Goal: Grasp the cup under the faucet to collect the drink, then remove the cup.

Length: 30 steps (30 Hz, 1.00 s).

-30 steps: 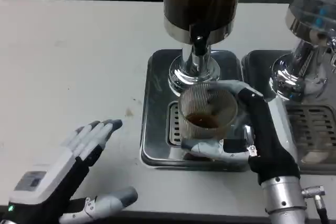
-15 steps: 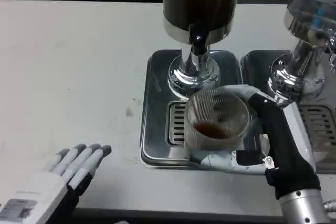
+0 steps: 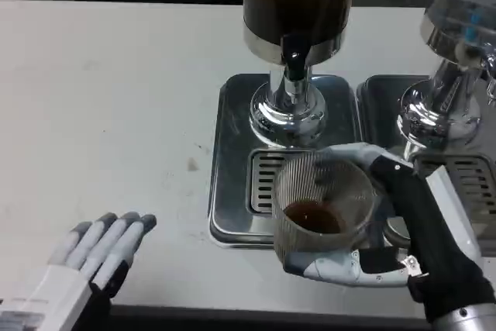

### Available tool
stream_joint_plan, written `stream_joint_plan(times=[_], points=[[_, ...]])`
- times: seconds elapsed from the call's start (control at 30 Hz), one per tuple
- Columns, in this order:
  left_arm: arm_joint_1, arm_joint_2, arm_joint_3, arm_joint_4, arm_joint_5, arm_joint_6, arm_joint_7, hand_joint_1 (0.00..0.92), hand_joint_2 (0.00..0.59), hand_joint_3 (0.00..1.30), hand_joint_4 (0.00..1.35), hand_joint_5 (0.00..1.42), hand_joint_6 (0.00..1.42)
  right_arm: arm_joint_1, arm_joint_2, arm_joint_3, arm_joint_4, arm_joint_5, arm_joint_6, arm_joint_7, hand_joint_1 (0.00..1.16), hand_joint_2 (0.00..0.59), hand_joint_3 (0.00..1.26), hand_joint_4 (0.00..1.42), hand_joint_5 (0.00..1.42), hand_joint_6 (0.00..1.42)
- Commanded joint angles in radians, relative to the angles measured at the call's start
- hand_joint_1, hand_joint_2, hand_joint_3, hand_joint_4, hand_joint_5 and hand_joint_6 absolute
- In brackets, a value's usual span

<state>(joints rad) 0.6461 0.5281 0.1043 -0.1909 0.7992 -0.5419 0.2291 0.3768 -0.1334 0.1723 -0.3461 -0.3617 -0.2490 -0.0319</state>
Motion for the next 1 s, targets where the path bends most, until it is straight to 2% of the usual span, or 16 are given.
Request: stream_joint_plan(times=[0.03, 0.47, 1.0], points=[[0.002, -0.026, -0.005, -0.049, 0.039, -0.007, 0.062, 0.0, 0.111, 0.0, 0.0, 0.0, 0.0, 0.013, -0.003, -0.018, -0.059, 0.035, -0.015, 0.01, 1.07, 0.073, 0.83, 0.87, 0.99, 1.33], [0.003, -0.04, -0.02, -0.077, 0.059, 0.016, 0.058, 0.0, 0.113, 0.0, 0.0, 0.0, 0.0, 0.025, -0.006, -0.034, -0.076, 0.058, -0.004, 0.047, 1.07, 0.072, 0.84, 0.87, 0.99, 1.34], [-0.005, -0.049, -0.038, -0.06, 0.061, 0.03, 0.066, 0.0, 0.114, 0.0, 0.0, 0.0, 0.0, 0.024, 0.008, -0.037, -0.062, 0.059, -0.009, 0.042, 1.06, 0.072, 0.84, 0.87, 0.99, 1.33]])
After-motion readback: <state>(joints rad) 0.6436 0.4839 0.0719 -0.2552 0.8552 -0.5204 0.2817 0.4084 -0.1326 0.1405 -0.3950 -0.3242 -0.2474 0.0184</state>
